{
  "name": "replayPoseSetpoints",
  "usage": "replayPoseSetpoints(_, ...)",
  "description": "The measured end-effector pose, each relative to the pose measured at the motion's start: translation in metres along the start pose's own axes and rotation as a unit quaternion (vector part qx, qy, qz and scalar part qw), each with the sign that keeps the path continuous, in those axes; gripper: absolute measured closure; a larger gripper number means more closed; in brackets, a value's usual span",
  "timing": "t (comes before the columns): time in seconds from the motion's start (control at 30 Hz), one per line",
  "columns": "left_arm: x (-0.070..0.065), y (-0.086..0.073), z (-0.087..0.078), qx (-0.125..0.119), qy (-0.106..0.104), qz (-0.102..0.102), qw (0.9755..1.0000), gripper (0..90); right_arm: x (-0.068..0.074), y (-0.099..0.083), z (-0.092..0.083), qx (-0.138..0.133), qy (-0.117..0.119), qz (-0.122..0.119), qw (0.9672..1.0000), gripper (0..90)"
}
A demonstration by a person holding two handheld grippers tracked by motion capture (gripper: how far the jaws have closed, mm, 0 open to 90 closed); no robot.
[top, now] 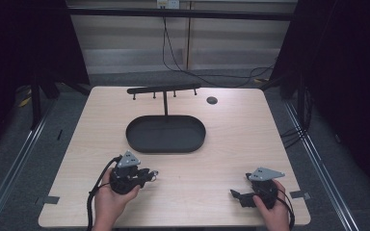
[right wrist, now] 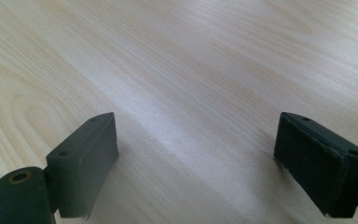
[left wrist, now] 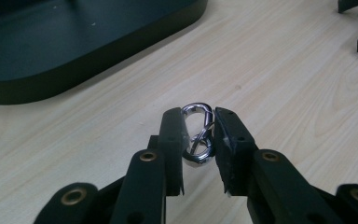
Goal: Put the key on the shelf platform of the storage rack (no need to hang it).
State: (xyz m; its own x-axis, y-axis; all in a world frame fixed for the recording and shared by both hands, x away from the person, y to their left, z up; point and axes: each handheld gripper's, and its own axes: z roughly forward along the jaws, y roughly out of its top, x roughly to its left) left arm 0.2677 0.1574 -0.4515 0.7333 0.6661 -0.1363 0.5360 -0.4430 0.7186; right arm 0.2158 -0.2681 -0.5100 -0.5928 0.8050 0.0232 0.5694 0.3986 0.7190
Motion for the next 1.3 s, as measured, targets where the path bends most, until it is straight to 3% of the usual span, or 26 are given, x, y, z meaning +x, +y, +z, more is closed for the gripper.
replayPoseSetpoints(0.43,0.012,0.014,-0.004,-0.007,-0.001,-0.021,0.9998,73.8,0.000,0.000,0.000,0.000,0.000,0.000,1.0000,12.8)
replayPoseSetpoints(1.3,0.027,0.039,-0.009,-0.013,0.011,-0.032,0.9993,73.8,0.000,0.000,0.000,0.000,0.000,0.000,1.0000,12.8)
